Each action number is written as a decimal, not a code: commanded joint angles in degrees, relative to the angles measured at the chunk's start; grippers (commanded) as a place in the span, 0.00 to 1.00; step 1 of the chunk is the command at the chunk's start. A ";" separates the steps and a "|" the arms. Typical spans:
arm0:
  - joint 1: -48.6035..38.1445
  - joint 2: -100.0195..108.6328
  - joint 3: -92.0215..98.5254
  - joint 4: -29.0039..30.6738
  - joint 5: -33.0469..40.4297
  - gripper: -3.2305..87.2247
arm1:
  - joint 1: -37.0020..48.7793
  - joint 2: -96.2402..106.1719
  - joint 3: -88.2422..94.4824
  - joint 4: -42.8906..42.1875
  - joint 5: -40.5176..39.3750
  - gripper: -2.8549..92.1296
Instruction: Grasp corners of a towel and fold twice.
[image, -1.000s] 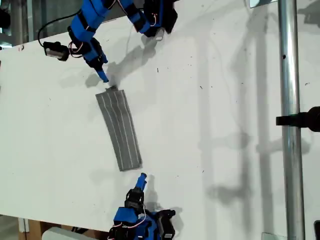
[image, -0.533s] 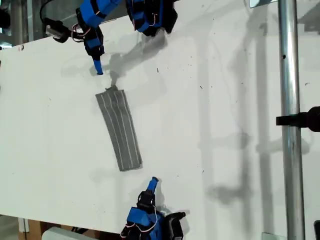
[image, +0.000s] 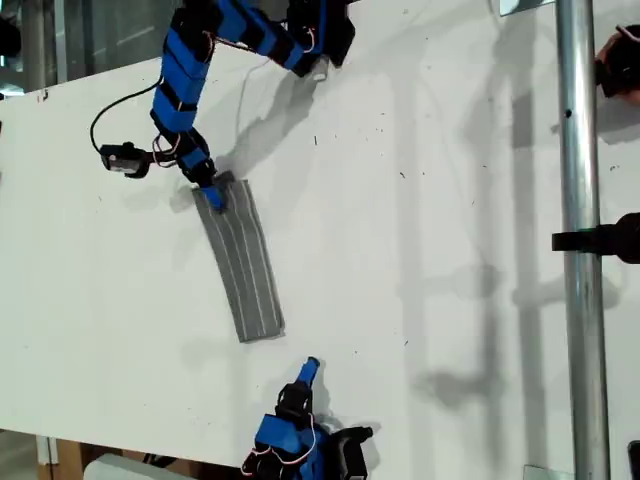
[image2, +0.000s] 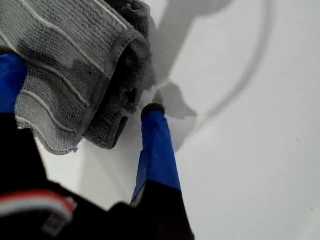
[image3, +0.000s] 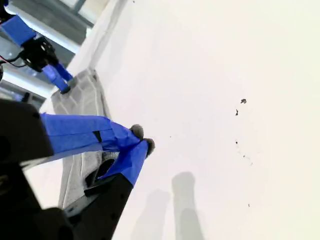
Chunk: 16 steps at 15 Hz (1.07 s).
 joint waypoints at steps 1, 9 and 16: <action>0.62 0.26 0.35 0.62 -1.14 0.00 | -4.04 -3.96 -10.37 0.35 -0.62 0.49; 0.53 0.26 0.35 1.67 -2.02 0.00 | -10.99 7.47 -5.98 14.41 3.08 0.03; 0.00 0.26 0.35 0.97 -0.62 0.00 | -3.60 56.87 21.88 44.82 21.80 0.03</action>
